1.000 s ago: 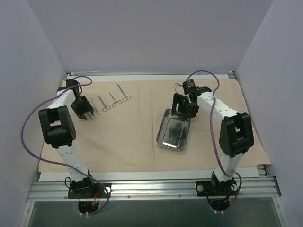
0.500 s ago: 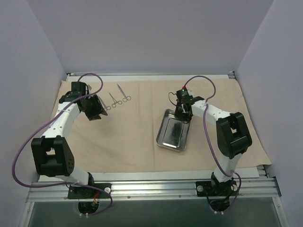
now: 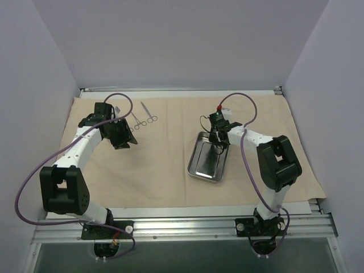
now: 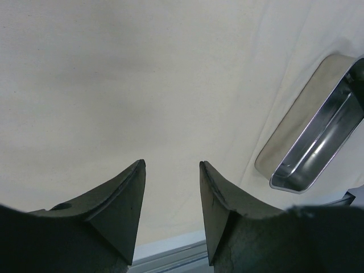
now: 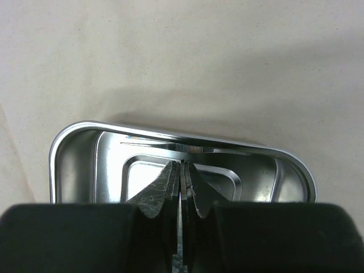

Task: Open and lay out the surgical kit
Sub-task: Adjust the medical item in the container.

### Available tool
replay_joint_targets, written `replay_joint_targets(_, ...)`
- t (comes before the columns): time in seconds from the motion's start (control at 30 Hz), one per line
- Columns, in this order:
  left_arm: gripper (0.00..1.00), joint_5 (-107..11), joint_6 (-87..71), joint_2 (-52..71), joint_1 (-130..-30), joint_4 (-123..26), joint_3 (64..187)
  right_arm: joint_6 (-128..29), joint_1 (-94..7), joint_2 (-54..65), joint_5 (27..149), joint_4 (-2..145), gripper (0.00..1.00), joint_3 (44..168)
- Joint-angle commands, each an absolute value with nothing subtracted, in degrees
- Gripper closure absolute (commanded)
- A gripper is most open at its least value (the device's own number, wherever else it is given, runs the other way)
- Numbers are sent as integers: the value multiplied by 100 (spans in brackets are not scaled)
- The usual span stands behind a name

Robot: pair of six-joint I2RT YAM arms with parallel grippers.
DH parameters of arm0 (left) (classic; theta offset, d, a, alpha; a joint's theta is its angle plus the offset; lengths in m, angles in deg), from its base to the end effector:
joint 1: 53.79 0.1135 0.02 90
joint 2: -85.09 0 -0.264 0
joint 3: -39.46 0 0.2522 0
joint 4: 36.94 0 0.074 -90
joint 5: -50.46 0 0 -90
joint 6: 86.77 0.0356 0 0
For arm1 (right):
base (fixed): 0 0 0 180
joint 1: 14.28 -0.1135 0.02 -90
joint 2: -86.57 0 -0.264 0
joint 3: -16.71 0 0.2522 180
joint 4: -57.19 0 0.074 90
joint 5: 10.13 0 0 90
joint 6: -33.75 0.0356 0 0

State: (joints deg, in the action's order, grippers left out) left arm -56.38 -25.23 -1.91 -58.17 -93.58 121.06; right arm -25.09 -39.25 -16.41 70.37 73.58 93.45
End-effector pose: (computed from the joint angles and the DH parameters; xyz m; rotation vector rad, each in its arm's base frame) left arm 0.3062 -0.0338 0.2579 -0.4658 2.6606 -0.5732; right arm 0.3522 0.1575 0.1854 0.2098 2.3127 0.3088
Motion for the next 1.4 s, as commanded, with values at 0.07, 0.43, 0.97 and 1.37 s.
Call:
replay_joint_targets(0.07,49,-5782,-2480,46,-5836,-9184,12072,-2549,-3968,-1486,6616,7253,100,9375)
replay_joint_targets(0.43,48,-5879,-2384,46,-5836,-9219,12072,-2549,-4012,-1872,6484,7148,100,9534)
replay_joint_targets(0.97,49,-5914,-2366,19,-5836,-9228,12204,-2426,-4363,-1664,7071,7639,100,9367)
replay_joint_targets(1.37,48,-5940,-2445,-148,-5862,-9166,12230,-2627,-4293,-808,6967,7930,99,9286)
